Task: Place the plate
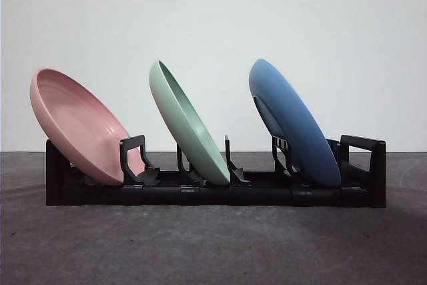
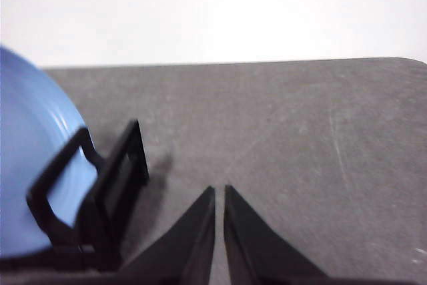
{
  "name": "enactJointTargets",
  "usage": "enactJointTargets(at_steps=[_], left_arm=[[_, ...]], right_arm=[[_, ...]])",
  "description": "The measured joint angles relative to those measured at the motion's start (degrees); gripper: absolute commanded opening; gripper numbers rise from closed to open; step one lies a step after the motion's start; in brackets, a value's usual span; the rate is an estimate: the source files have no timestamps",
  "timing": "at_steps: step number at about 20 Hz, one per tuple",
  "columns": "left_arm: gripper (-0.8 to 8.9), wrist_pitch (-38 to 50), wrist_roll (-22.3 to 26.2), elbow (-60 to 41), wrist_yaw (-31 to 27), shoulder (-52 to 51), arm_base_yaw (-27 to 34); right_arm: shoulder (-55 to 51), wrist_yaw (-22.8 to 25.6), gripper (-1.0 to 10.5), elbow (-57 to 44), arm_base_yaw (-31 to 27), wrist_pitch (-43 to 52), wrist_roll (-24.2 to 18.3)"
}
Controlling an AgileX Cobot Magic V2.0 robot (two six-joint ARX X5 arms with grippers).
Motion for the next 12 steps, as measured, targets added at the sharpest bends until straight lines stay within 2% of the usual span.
enactJointTargets(at_steps=[2, 7, 9, 12], left_arm=[[0.07, 1.11, -3.32, 0.00, 0.02, 0.02, 0.00], [0.08, 8.50, -8.00, 0.02, 0.02, 0.00, 0.00], [0.09, 6.99, -10.51, 0.48, 0.02, 0.00, 0.00], [0.09, -1.05, -13.42, 3.67, 0.02, 0.15, 0.00]], right_arm=[[0.00, -0.02, 0.2, 0.00, 0.00, 1.81, 2.56], [-0.02, -0.09, 0.1, 0.02, 0.00, 9.79, 7.04], [0.00, -0.31, 0.1, 0.59, 0.00, 9.07, 9.33], [0.63, -1.55, 0.1, 3.43, 0.00, 3.10, 12.74]])
